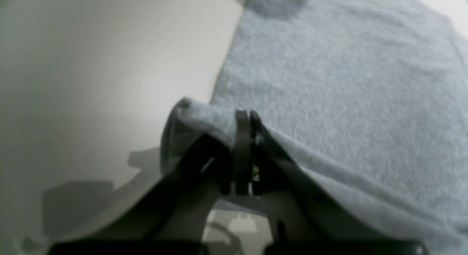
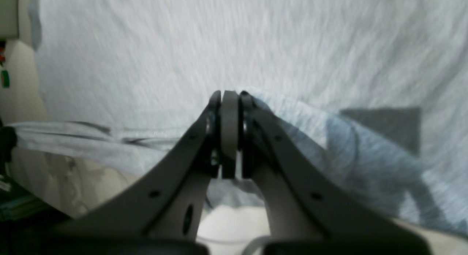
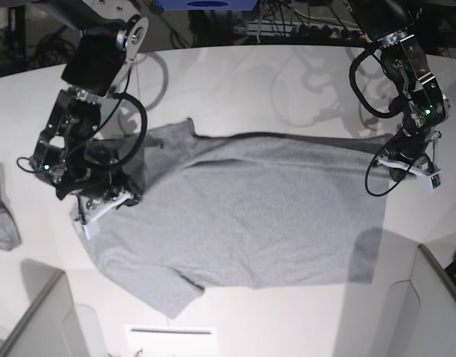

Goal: Fold the T-shirt properly
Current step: 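Lift the shirt with both grippers and pull it toward the robot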

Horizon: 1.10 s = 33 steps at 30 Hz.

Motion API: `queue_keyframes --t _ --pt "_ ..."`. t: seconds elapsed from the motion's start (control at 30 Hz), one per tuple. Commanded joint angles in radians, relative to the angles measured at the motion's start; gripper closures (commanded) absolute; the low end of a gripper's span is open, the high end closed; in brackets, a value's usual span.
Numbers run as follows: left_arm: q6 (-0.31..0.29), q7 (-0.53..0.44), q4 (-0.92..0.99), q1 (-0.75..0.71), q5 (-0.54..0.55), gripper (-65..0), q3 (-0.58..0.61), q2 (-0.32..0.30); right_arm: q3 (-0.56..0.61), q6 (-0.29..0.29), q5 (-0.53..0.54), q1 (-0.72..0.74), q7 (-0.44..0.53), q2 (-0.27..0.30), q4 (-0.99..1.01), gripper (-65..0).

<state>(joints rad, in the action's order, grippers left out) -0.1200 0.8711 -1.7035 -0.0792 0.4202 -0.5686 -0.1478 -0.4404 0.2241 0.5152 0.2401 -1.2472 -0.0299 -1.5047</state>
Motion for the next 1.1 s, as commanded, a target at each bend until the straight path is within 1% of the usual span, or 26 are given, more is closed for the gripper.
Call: queue_keyframes --t 0.0,0.1,0.17,0.27,0.33,0.4,0.57,0.67,0.8,0.83,0.9,0.93,0.97,1.0,1.03,1.07 --pt "-0.005 -0.022 -0.005 0.022 0.006 0.0 -0.003 -0.011 0.001 0.001 0.01 0.035 0.013 0.006 0.02 0.0" --pt "-0.005 -0.022 0.026 0.052 -0.002 0.0 0.006 -0.011 0.001 0.001 0.01 0.058 0.031 0.022 0.075 0.0" --pt "-0.005 -0.022 0.044 0.066 -0.002 0.0 0.058 -0.014 0.002 0.001 0.01 0.06 0.062 0.028 0.095 0.0" --pt "-0.005 -0.022 0.076 0.089 -0.002 0.0 0.126 -0.037 0.002 0.001 0.01 0.071 0.08 0.055 0.143 0.0" --pt "-0.005 -0.022 0.098 0.103 -0.002 0.0 0.143 -0.037 0.001 0.001 0.01 0.075 0.085 0.068 0.181 0.0" --pt "-0.005 -0.022 0.107 0.114 -0.002 0.0 0.144 -0.037 0.001 0.001 0.012 0.075 0.085 0.087 0.198 0.0" --pt "-0.005 -0.022 0.112 0.134 -0.002 0.0 0.15 -0.039 0.001 0.001 0.012 0.112 0.085 0.097 0.206 0.0" --pt "-0.005 -0.022 0.147 0.151 -0.002 0.0 0.152 -0.039 0.001 -0.001 0.012 0.141 0.076 0.098 0.238 0.0" --pt "-0.005 -0.022 0.153 0.146 -0.002 0.0 0.149 -0.039 -0.004 -0.001 0.012 0.138 0.074 0.1 0.261 0.0" --pt "-0.005 -0.022 0.151 0.144 -0.002 0.0 0.146 -0.039 -0.005 -0.001 0.012 0.129 0.079 0.1 0.26 -6.2" --pt "-0.005 -0.022 0.153 0.146 -0.002 0.0 0.143 -0.039 -0.007 -0.001 0.012 0.12 0.086 0.098 0.257 -21.0" --pt "-0.005 -0.022 0.151 0.147 0.001 -3.9 0.143 -0.039 -0.008 -0.001 0.015 0.112 0.099 0.098 0.253 -26.1" --pt "-0.005 -0.022 0.144 0.147 0.001 -13.0 0.143 -0.039 -0.008 -0.001 0.016 0.097 0.12 0.098 0.234 -27.8" --pt "-0.005 -0.022 0.133 0.144 0.003 -23.2 0.143 -0.039 -0.008 -0.001 0.016 0.074 0.151 0.095 0.203 -26.9" --pt "-0.005 -0.025 0.121 0.143 0.004 -30.9 0.143 -0.039 -0.008 -0.001 0.015 0.051 0.172 0.092 0.164 -25.2" --pt "-0.005 -0.026 0.101 0.143 0.004 -40.2 0.143 -0.039 -0.008 -0.001 0.013 0.018 0.194 0.089 0.117 -23.6"
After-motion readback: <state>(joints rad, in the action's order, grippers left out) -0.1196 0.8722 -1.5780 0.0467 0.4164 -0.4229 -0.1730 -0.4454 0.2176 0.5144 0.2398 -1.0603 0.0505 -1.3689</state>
